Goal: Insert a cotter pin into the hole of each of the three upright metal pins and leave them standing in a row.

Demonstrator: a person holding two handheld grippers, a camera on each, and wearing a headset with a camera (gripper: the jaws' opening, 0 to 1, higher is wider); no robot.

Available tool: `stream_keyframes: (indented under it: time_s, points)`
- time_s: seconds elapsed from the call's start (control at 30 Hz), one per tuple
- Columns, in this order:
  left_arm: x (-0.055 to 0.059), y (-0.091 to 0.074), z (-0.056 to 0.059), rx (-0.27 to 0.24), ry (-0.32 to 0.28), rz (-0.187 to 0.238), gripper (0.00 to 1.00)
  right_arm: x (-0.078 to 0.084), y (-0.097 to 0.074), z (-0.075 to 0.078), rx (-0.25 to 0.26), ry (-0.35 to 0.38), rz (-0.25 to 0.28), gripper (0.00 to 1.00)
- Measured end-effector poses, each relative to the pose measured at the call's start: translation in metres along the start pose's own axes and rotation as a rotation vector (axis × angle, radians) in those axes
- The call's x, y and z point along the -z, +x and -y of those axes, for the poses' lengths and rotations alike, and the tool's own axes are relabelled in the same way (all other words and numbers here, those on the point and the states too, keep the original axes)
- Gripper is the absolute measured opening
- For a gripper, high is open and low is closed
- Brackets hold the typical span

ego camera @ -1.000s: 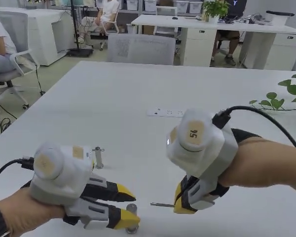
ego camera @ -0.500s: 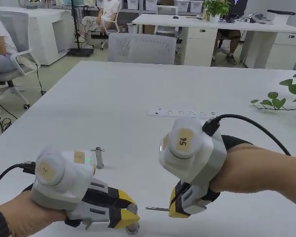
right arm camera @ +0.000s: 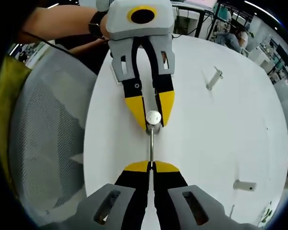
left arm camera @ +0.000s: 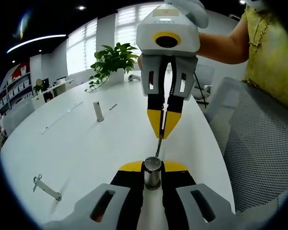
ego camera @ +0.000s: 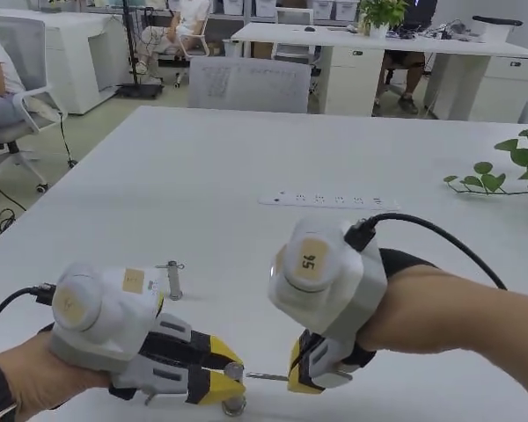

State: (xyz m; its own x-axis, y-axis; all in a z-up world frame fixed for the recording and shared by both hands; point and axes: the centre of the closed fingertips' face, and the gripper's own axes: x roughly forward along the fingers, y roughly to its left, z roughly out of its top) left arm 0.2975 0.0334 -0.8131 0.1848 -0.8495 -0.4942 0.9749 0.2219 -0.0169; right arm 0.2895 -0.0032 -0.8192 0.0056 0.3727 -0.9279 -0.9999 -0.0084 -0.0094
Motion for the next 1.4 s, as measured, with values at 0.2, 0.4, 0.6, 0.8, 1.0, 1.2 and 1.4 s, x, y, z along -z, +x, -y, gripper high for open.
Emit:
stream_keyframes:
  time_s: [0.2, 0.4, 0.6, 0.8, 1.0, 1.2, 1.4]
  points:
    - [-0.0001, -0.0002, -0.0002, -0.006, -0.005, 0.001, 0.11, -0.0017, 0.0023, -0.0014, -0.002, 0.003, 0.0, 0.02]
    - [0.0001, -0.0004, -0.0008, -0.016, -0.011, 0.0, 0.11, -0.0013, 0.004, -0.0007, -0.001, 0.008, -0.003, 0.02]
    - [0.0002, -0.0004, -0.0003, -0.027, -0.014, 0.0, 0.11, -0.0019, 0.0051, -0.0004, -0.001, 0.01, -0.002, 0.03]
    - [0.0003, -0.0004, 0.0004, -0.036, -0.017, -0.005, 0.11, -0.003, 0.0062, -0.0002, -0.004, 0.013, -0.005, 0.02]
    - [0.0005, -0.0001, 0.0019, -0.039, -0.015, -0.01, 0.11, -0.0045, 0.0064, -0.0016, -0.006, -0.006, -0.032, 0.03]
    - [0.0001, 0.0001, 0.0028, -0.042, -0.017, -0.011, 0.11, -0.0075, 0.0059, -0.0016, 0.001, -0.022, -0.062, 0.02]
    - [0.0, -0.0003, 0.0028, -0.047, -0.019, -0.011, 0.11, -0.0067, 0.0066, -0.0002, 0.004, -0.03, -0.076, 0.02]
